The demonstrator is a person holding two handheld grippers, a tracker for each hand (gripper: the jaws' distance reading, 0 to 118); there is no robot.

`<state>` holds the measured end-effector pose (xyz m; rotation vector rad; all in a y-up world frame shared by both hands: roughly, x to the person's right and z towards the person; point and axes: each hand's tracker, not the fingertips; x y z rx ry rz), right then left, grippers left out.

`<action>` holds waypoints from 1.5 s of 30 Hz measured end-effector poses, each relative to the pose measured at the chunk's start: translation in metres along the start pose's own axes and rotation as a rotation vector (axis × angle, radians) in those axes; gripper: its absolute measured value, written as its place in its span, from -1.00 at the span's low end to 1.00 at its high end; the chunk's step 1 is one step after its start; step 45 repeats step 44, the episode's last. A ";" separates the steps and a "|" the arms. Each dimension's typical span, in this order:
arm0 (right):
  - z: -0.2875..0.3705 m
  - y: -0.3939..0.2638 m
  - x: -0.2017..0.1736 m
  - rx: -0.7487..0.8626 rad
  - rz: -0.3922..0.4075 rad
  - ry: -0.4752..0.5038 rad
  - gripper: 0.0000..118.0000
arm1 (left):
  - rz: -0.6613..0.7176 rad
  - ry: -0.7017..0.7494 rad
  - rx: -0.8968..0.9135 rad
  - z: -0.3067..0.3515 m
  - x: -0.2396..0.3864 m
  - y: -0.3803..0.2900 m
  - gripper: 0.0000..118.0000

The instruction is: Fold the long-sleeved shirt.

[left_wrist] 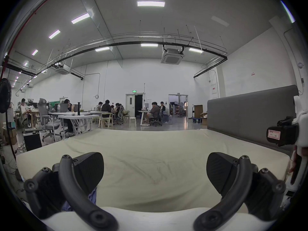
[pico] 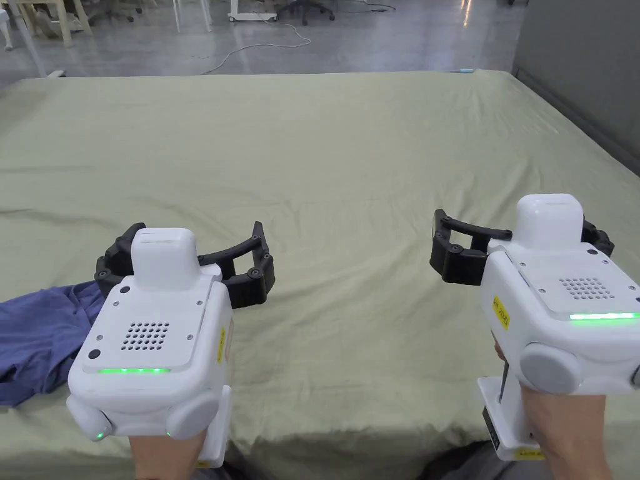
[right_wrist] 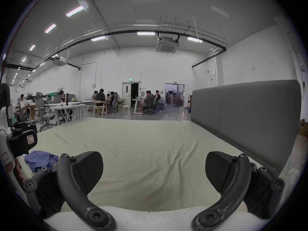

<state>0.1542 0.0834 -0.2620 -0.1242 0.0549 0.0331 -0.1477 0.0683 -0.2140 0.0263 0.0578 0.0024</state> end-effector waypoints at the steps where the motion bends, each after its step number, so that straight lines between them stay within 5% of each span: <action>1: -0.002 0.001 -0.001 -0.009 -0.002 -0.005 1.00 | -0.002 -0.001 0.000 0.000 0.000 0.000 1.00; 4: -0.005 0.002 -0.005 -0.090 -0.009 -0.068 1.00 | -0.007 0.001 -0.001 0.001 -0.001 0.000 1.00; 8: 0.003 -0.006 -0.004 0.016 0.020 0.034 1.00 | 0.002 0.005 -0.002 0.002 -0.003 0.000 1.00; 12: 0.004 -0.001 -0.010 -0.060 0.105 0.034 1.00 | -0.005 0.009 -0.009 0.002 -0.004 0.000 1.00; 17: 0.001 0.008 -0.017 -0.158 -0.003 -0.042 1.00 | -0.006 0.008 -0.012 0.002 -0.004 -0.001 1.00; 26: 0.003 0.017 -0.021 -0.170 0.047 -0.179 1.00 | 0.000 0.010 -0.010 0.003 -0.002 0.002 1.00; 29: 0.008 0.016 -0.014 -0.029 0.014 -0.176 0.93 | 0.002 0.010 -0.009 0.004 -0.003 0.001 1.00; 32: 0.005 0.022 -0.005 -0.132 -0.051 -0.153 0.96 | -0.001 0.013 -0.013 0.004 -0.003 0.001 1.00; 35: -0.001 0.024 0.001 -0.247 -0.033 -0.055 0.98 | 0.001 0.008 -0.014 0.004 -0.001 0.001 1.00; 38: 0.001 0.012 0.004 -0.207 -0.007 0.047 0.98 | -0.006 0.006 -0.014 0.004 0.002 0.000 1.00; 41: 0.014 -0.002 -0.003 0.078 0.020 -0.089 0.98 | -0.006 0.002 -0.018 0.004 0.005 -0.001 1.00; 43: 0.007 -0.010 0.002 0.173 0.100 0.042 1.00 | -0.010 0.006 -0.019 0.005 0.006 -0.001 1.00; 44: 0.001 -0.009 -0.002 0.081 0.119 -0.095 1.00 | -0.011 0.006 -0.022 0.005 0.006 -0.002 1.00; 45: 0.001 -0.009 -0.002 0.081 0.119 -0.095 1.00 | -0.011 0.006 -0.022 0.005 0.006 -0.002 1.00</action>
